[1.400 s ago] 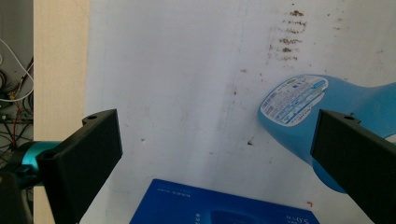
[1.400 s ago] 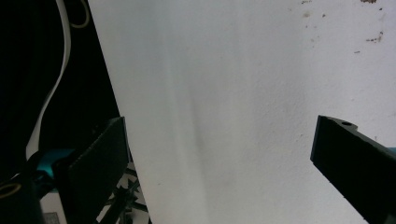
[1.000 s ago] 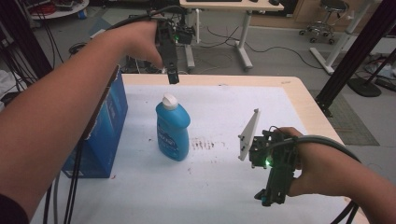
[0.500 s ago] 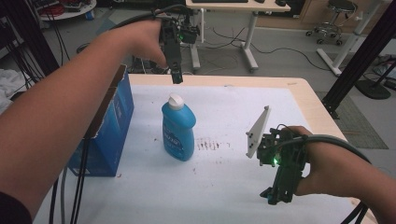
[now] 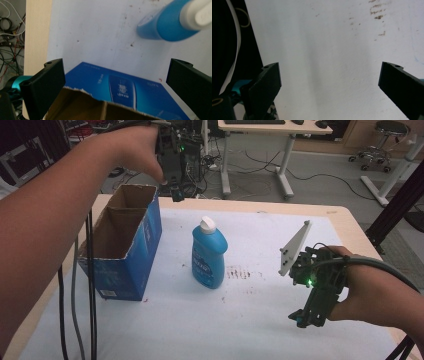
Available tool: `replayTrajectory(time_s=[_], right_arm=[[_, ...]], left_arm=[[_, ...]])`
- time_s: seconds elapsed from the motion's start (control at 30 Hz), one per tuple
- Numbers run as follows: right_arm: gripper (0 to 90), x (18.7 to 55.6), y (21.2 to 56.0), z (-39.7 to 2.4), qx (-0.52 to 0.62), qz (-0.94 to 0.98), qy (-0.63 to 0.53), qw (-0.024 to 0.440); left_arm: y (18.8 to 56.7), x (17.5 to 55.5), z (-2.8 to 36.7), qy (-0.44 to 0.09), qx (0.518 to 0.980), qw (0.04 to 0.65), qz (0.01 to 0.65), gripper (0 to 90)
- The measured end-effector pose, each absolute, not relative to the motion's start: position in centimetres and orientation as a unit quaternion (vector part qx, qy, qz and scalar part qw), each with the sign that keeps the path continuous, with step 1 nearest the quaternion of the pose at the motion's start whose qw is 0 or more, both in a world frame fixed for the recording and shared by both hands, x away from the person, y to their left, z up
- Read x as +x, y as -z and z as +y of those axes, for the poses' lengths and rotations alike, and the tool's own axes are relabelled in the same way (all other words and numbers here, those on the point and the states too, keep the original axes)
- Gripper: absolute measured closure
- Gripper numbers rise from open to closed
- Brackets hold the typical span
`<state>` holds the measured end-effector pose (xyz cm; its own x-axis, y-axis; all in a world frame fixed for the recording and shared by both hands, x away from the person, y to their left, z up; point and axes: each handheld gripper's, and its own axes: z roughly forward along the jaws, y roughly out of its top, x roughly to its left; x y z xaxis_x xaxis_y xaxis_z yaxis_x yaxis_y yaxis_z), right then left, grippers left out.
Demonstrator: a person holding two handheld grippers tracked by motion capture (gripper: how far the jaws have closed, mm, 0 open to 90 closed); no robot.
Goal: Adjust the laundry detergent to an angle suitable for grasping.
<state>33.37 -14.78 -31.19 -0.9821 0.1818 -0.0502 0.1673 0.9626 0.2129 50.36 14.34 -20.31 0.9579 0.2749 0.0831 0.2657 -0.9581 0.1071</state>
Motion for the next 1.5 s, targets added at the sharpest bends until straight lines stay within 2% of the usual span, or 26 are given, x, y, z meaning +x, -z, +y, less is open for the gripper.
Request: replayTrajectory(time_s=[0.6, 0.97, 1.5], right_arm=[[3.5, 35.1, 29.7, -13.7, 0.158, 0.953, -0.246, 0.084], [3.4, 36.2, 29.8, -13.4, 0.214, 0.914, -0.332, 0.091], [3.3, 37.4, 31.6, -12.7, 0.268, 0.854, -0.439, 0.084]], left_arm=[[20.4, 47.9, 18.6, -0.032, 0.988, 0.055, 0.137, 2.1], [20.3, 47.1, 18.7, -0.012, 0.992, 0.064, 0.111, 2.1], [19.7, 46.7, 18.1, -0.01, 0.993, 0.063, 0.1, 2.1]])
